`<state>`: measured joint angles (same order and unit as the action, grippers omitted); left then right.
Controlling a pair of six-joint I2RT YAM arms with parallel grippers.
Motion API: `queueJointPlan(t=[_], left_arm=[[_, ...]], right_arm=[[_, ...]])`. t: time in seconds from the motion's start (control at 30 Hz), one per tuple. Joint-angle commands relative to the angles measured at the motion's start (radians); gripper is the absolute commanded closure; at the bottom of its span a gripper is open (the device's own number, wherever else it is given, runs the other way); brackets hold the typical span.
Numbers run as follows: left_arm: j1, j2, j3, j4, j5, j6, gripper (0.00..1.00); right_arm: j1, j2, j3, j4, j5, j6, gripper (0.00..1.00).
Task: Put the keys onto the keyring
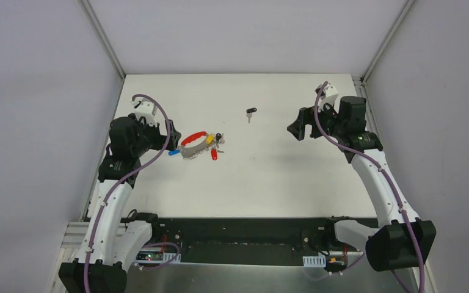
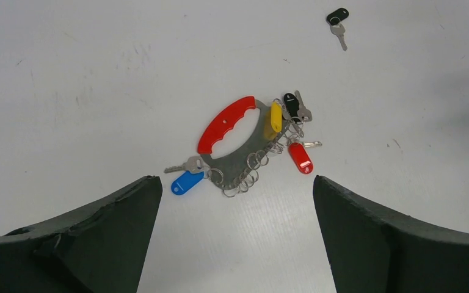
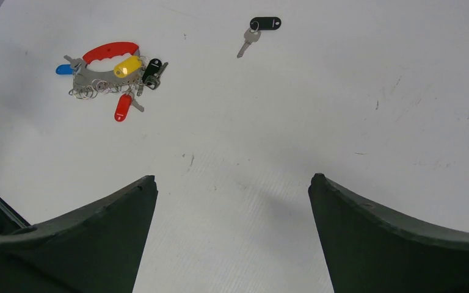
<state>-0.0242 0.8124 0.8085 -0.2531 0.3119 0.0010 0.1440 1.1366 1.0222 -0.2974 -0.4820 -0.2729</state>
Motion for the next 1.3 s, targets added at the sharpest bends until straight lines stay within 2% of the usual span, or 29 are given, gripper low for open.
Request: queueJointPlan(t=[0.0,0.23,0.4,0.57,0.7,0.9,1.07,1.27], left_arm=[[0.007,-0.009,-0.008,0.019,0.017,-0.038,0.01],[0.007,-0.004,-0.020,-0.009,0.012,-0.014,0.01],[0.007,0.020,0.027,-0.115,0.072,0.120,0.01],[0.005,0.080,0.054,-0.196,0.125,0.199,0.01],[0.003,0.125,0.068,-0.227,0.137,0.212,0.01],[-0.008,0.187,0.091,-0.238,0.135,0.202,0.01],[-0.089,0.278,0.132,-0.253,0.033,0.246,0.06],[-0.209,0.468,0.235,-0.267,-0.030,0.305,0.11]], right_arm=[[0.004,-0.008,0.019,0.018,-0.010,0.021,0.02],[0.003,0.020,0.034,0.030,0.014,0.031,0.02],[0.040,0.084,0.070,0.049,0.088,0.030,0.02],[0.156,0.269,0.181,0.036,0.280,0.010,0.02],[0.201,0.465,0.310,-0.008,0.260,0.005,0.02],[0.313,0.645,0.413,0.026,0.382,-0.002,0.01],[0.396,0.675,0.403,0.018,0.355,-0.065,0.06],[0.435,0.629,0.369,-0.012,0.293,-0.087,0.06]])
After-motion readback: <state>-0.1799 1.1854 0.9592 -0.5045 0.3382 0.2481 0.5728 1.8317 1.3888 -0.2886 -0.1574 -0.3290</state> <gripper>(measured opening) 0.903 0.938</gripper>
